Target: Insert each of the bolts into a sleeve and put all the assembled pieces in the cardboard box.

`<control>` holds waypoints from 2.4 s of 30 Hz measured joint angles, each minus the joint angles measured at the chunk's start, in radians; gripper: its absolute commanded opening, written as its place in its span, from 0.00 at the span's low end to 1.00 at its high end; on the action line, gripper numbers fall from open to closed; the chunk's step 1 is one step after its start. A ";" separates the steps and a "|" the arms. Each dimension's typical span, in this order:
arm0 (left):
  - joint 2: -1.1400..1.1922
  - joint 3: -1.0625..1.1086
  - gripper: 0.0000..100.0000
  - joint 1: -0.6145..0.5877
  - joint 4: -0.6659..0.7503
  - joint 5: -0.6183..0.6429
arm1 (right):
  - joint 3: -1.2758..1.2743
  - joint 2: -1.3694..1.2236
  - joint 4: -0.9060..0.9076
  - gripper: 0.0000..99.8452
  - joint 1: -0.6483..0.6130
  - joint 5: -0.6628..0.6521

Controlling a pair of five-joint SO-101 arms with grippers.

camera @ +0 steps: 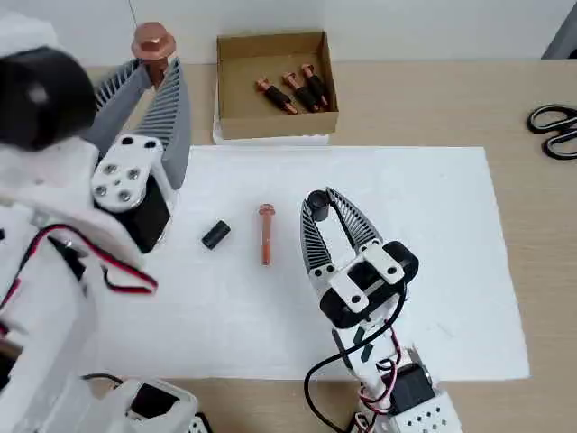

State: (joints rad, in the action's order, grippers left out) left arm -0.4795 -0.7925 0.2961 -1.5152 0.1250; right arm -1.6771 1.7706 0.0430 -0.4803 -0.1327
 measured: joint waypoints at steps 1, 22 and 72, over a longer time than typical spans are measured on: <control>-0.017 0.000 0.01 0.000 0.008 0.000 | 0.000 0.000 0.000 0.00 0.000 0.000; -0.586 0.624 0.01 -0.141 0.104 -0.235 | 0.000 0.000 0.008 0.00 0.008 0.000; -0.528 1.634 0.01 0.250 1.290 0.199 | 0.000 0.000 -0.055 0.00 0.009 0.000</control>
State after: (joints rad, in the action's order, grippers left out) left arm -1.0073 0.8416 0.5462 -0.2248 0.3245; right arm -1.6771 1.7706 -0.0123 -0.4710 -0.1327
